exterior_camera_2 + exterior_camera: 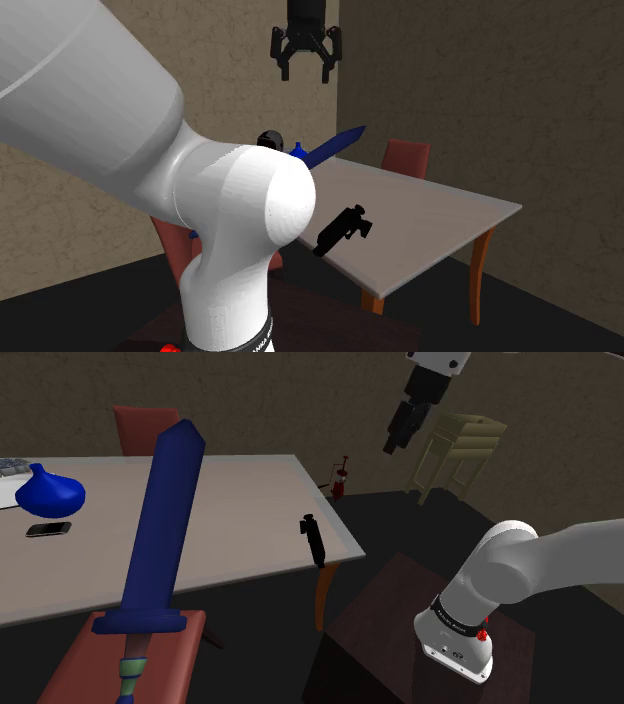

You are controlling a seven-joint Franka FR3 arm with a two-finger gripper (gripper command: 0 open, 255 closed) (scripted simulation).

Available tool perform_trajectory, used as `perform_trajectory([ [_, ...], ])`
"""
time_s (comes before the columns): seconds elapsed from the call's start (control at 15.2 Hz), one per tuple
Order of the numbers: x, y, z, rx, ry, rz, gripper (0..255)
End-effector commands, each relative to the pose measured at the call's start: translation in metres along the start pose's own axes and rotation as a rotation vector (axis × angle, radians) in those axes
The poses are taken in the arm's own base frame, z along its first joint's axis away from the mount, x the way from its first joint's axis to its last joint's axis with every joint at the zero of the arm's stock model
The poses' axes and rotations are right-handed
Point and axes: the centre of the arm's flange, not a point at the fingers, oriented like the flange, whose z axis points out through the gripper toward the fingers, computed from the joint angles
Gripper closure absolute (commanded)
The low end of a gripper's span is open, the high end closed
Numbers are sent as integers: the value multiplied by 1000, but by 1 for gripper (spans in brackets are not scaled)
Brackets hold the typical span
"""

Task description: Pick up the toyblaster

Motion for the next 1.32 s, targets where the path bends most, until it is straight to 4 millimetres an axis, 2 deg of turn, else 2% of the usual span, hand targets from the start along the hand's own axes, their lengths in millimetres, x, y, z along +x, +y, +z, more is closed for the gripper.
perform_trajectory([
  [0.0,0,0,0,0,0,0,0],
  [1.25,136,65,205,18,-41,5,0],
])
